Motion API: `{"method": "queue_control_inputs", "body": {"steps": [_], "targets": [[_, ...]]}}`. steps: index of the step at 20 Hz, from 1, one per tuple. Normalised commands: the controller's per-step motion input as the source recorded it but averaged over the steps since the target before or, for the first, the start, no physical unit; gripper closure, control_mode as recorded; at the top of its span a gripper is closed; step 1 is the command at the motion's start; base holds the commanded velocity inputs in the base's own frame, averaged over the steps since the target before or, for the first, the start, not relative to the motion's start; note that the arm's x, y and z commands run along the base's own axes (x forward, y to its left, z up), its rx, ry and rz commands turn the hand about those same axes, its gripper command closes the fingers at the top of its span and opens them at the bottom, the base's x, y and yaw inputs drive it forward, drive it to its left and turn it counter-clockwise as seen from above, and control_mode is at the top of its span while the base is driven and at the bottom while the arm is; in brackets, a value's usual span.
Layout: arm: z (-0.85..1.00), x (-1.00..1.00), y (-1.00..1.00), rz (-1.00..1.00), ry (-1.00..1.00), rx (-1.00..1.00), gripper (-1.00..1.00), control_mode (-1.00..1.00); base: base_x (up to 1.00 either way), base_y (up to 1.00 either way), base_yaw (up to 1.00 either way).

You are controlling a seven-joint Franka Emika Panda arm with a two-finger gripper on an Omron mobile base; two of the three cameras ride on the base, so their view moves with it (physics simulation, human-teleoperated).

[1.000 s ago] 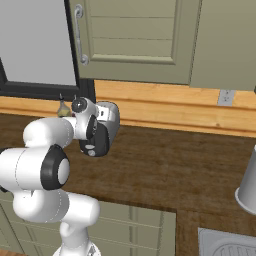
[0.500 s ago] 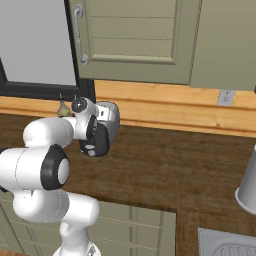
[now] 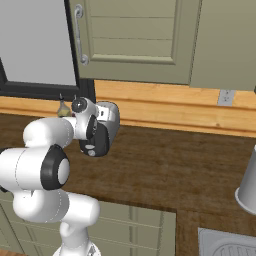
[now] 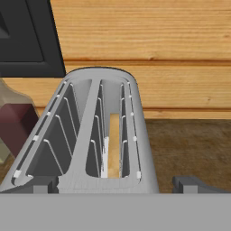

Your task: Start the toaster. Once the lever pops up, take the bread to the plate on the dining counter.

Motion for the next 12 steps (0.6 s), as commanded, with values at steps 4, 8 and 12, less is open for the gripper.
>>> {"method": "queue_control_inputs", "body": {"steps": [4,8,12], "targets": [[0.00,0.00,0.00,0.00,0.00,0.00,-1.00,-1.00,0.00,0.00,0.00],[0.00,0.00,0.00,0.00,0.00,0.00,-1.00,-1.00,0.00,0.00,0.00],[0.00,0.00,0.00,0.00,0.00,0.00,-1.00,-1.00,0.00,0.00,0.00]]}}
